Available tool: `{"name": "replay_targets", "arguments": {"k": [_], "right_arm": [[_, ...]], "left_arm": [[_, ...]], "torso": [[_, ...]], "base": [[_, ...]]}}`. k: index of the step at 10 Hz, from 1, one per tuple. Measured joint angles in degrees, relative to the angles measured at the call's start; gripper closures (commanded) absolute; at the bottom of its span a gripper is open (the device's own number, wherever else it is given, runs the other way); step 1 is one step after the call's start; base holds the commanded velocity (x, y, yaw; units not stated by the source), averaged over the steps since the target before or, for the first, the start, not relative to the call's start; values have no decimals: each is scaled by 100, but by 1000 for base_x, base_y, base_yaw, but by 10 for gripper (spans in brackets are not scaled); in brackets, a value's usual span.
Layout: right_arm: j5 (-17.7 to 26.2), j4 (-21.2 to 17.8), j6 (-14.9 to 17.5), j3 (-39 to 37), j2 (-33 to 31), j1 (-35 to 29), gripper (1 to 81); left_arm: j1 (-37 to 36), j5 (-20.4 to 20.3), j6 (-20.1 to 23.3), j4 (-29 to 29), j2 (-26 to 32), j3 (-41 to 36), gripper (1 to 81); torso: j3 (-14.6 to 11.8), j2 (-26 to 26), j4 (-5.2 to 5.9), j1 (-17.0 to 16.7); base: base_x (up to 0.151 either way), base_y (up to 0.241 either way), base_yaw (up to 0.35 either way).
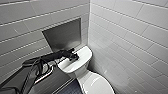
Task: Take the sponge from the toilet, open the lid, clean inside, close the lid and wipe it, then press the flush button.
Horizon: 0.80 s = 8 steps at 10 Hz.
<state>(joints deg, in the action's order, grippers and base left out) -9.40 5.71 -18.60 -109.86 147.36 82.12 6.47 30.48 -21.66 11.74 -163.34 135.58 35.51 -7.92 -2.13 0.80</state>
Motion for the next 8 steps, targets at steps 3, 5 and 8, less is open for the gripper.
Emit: {"name": "replay_targets", "arguments": {"k": [3, 5, 8], "right_arm": [[-7, 2, 13, -33, 77, 10, 811], [-7, 5, 15, -39, 82, 10, 811], [-5, 5, 15, -50, 82, 10, 811]], "left_arm": [[44, -105, 17, -108, -46, 20, 811], [50, -88, -16, -257, -105, 57, 811], [44, -85, -35, -301, -80, -24, 811]], "torso": [[-2, 0, 0, -2], [-2, -2, 0, -2], [-5, -2, 0, -7]], "base": [[0, 0, 0], [0, 0, 0], [0, 0, 0]]}}
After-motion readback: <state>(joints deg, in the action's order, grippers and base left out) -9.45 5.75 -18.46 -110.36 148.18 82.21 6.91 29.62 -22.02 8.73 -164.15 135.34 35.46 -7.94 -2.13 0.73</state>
